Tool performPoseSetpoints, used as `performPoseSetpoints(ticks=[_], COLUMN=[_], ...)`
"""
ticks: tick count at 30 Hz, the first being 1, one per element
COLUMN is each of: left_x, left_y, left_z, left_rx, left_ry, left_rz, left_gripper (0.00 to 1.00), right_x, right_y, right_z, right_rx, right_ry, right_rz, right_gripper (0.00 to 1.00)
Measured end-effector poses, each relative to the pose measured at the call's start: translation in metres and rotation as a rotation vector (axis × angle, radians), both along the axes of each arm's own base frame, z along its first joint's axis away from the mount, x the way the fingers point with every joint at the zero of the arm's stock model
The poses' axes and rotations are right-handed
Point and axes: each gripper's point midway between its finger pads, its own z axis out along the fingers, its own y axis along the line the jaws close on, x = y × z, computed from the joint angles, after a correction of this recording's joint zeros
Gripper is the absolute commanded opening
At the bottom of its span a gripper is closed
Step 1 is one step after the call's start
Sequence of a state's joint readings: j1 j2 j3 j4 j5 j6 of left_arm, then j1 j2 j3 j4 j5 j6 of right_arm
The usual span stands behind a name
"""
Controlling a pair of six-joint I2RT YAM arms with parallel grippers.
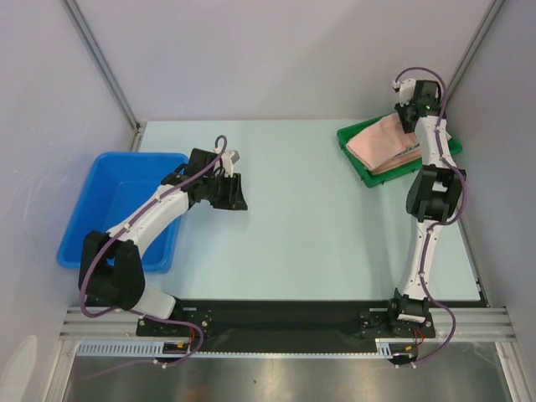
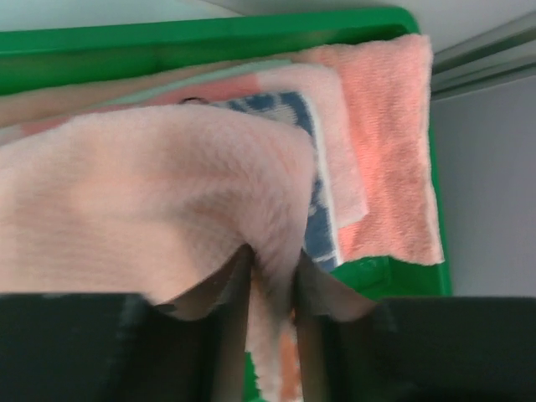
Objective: Fold and stack the towels
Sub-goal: Neatly place the folded towel into the bin
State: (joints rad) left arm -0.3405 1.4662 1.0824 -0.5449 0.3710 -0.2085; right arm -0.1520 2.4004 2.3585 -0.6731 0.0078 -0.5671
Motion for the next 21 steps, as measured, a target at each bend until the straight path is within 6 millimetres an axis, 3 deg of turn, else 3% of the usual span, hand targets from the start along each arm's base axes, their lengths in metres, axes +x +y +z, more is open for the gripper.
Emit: performPoseSetpoints(ticks=[1, 2, 9, 14, 15, 18, 21], left_x=[0.0, 0.0, 0.0, -0.002, -0.002, -0.003, -0.004], left_y=[0.0, 0.0, -0.002, -0.004, -0.004, -0.009, -0.014], left_z=[0.0, 0.0, 0.001, 0.005, 0.007, 0.021, 0.048], left_rx=[-0.001, -0.002, -0.013, -0.026, -0.032, -0.071, -0.127], left_ry=[-0.001, -0.001, 0.001, -0.005, -0.008, -0.043, -0.115], left_rz=[0.0, 0.0, -0.007, -0.015, -0.019, -0.037, -0.056], left_gripper=[0.44, 0.44, 0.45, 0.46, 0.46, 0.48, 0.54], right_x=[0.004, 0.008, 0.02, 0.01, 0.007, -0.009, -0.039], right_y=[-0.006, -0.011, -0.036, -0.035, -0.032, -0.021, 0.007], right_z=[-0.005, -0.009, 0.007, 0.022, 0.03, 0.058, 0.104], right_rx=[-0.01, -0.016, -0.028, 0.032, 0.053, 0.135, 0.291], right_ry=[-0.009, -0.021, -0.132, -0.156, -0.164, -0.183, -0.212], right_rz=[-0.024, -0.054, -0.179, -0.253, -0.269, -0.32, -0.33], right_gripper=[0.6, 0.69, 0.69, 0.71, 0.74, 0.98, 1.0])
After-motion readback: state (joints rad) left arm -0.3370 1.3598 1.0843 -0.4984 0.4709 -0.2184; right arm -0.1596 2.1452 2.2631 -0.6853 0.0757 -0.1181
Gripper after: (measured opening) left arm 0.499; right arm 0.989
